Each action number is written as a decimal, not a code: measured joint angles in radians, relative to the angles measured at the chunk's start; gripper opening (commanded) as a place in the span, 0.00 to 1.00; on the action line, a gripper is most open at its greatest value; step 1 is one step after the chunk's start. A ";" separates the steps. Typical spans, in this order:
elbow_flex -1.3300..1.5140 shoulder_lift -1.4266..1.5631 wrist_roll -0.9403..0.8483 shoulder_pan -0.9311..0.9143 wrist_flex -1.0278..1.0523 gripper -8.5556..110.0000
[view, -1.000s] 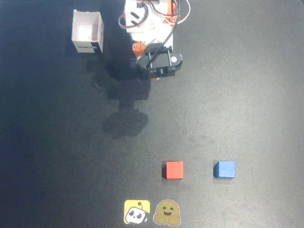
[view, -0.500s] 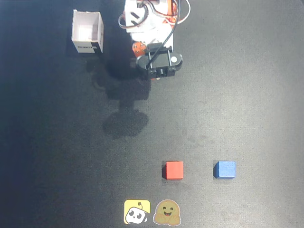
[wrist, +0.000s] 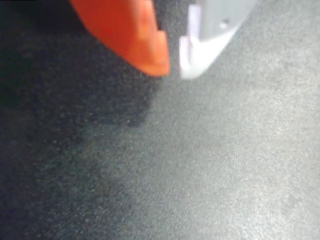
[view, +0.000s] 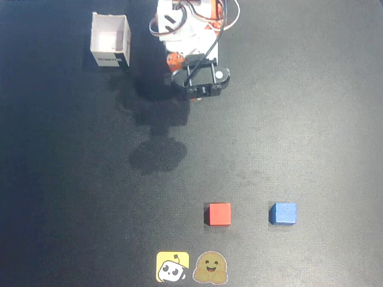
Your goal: Put the red cube on top of the blue cube.
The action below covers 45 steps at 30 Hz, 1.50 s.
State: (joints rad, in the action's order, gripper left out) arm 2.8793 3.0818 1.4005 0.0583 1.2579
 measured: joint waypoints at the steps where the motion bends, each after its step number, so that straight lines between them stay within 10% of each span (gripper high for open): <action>1: 0.000 0.000 0.000 0.000 0.000 0.07; 45: -0.077 0.000 -0.002 0.029 0.028 0.08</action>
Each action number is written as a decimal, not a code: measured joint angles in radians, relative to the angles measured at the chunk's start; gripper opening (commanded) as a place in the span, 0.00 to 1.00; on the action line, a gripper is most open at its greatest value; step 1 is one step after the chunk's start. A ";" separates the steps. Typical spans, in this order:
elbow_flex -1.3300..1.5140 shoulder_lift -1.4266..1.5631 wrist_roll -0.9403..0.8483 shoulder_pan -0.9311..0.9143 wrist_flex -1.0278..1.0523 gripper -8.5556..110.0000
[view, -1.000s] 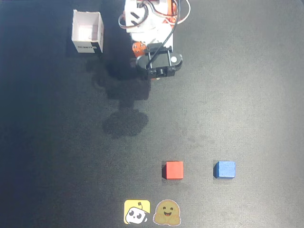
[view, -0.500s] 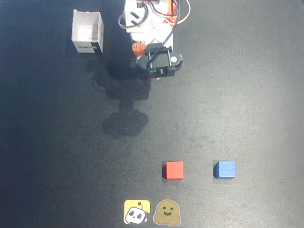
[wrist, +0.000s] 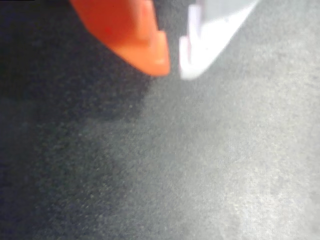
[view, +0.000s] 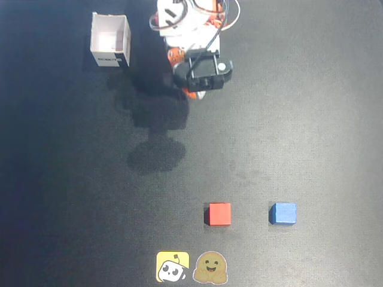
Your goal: Put the red cube on top of the blue cube.
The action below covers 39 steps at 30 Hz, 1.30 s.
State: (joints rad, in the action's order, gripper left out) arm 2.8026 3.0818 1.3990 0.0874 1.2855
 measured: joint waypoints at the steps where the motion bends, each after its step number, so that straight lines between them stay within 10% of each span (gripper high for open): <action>1: -0.006 0.000 0.000 0.002 0.003 0.09; 39: -0.788 -1.200 0.112 0.110 -0.255 0.22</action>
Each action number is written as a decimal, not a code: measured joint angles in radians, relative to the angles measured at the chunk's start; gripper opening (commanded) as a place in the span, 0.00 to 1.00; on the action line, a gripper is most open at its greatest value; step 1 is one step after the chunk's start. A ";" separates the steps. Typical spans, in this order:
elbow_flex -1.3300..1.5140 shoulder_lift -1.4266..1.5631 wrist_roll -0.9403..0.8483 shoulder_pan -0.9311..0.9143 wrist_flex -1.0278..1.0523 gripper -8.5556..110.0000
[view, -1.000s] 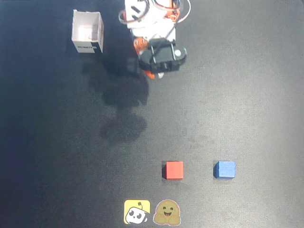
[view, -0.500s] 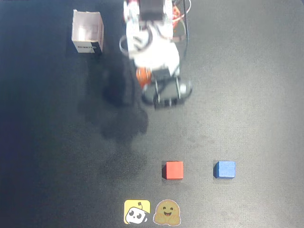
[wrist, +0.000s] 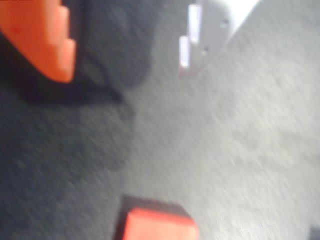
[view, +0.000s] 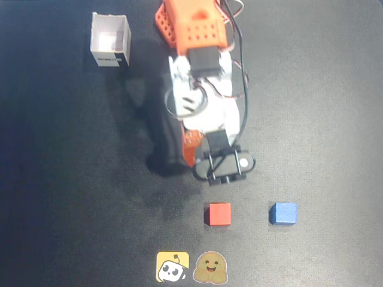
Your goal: Put the red cube on top of the blue cube.
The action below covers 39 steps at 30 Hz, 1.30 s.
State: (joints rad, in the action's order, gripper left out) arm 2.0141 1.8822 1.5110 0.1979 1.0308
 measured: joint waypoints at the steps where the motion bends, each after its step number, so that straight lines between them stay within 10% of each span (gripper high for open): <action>1: -0.006 -0.017 0.009 0.006 -0.009 0.22; 39: -0.410 -0.566 0.086 0.031 -0.107 0.24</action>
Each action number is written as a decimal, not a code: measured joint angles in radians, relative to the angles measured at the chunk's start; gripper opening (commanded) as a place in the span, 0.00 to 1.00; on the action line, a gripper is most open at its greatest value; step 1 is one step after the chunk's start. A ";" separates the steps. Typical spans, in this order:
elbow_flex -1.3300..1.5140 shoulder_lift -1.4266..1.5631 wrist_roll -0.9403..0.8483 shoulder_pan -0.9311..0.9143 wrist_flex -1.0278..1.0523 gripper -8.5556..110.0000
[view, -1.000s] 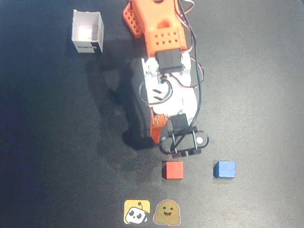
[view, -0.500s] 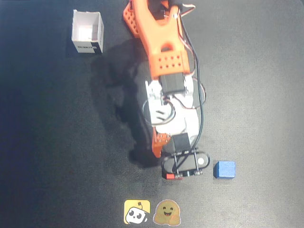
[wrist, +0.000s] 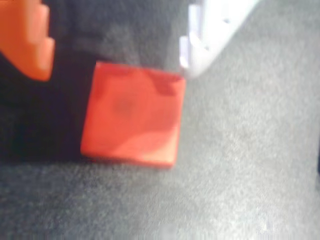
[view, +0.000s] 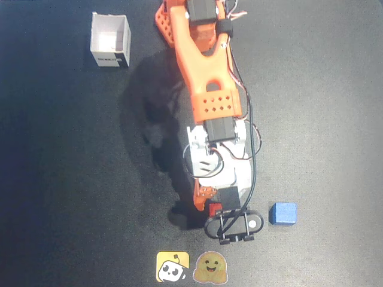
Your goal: Put the red cube on top of the blue cube.
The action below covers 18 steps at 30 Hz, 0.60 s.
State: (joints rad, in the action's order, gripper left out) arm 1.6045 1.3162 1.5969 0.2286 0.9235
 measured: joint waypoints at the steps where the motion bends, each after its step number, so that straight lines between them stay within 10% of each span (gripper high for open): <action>1: -0.009 -0.008 0.008 0.000 0.000 0.24; 18: -0.026 -0.083 0.040 0.021 -0.071 0.24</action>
State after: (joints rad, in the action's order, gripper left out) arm 1.5785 1.2333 1.6368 0.2500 0.8529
